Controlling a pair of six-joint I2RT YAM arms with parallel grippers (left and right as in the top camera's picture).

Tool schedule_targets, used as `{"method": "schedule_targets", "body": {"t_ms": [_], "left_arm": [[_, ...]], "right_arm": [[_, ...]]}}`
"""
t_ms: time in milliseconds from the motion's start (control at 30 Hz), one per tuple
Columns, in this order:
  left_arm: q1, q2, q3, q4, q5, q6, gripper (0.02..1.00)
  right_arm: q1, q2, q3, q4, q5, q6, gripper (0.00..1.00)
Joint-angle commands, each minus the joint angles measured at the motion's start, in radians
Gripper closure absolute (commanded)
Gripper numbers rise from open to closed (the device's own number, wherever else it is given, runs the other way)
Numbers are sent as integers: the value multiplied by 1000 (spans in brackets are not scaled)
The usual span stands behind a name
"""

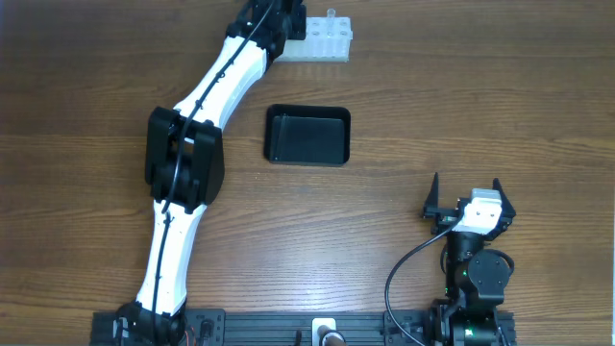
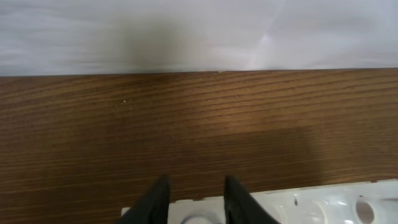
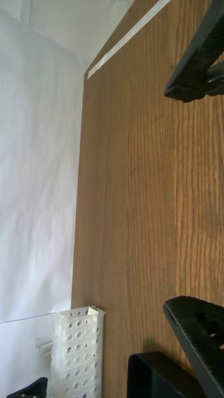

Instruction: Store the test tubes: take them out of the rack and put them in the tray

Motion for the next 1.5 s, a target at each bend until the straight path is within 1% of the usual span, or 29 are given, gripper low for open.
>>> {"method": "schedule_targets", "body": {"t_ms": [33,233,500,900,1300,1500], "left_arm": [[-7,13,8,6,3,6,820],[-16,13,8,6,3,6,888],[-22,13,8,7,3,6,943],[-29,-7,70,-43,2,6,972],[-29,-134,70,-66,-69,7,980],[-31,-218,70,-66,-77,34,978]], "right_arm": [[5,-7,-5,-4,-6,3,7],[5,-7,-5,-4,-6,3,9],[5,-7,-5,-4,-6,3,7],[5,-7,-5,-4,-6,3,9],[5,-7,-5,-4,-6,3,9],[5,-7,-5,-4,-6,3,9]]}}
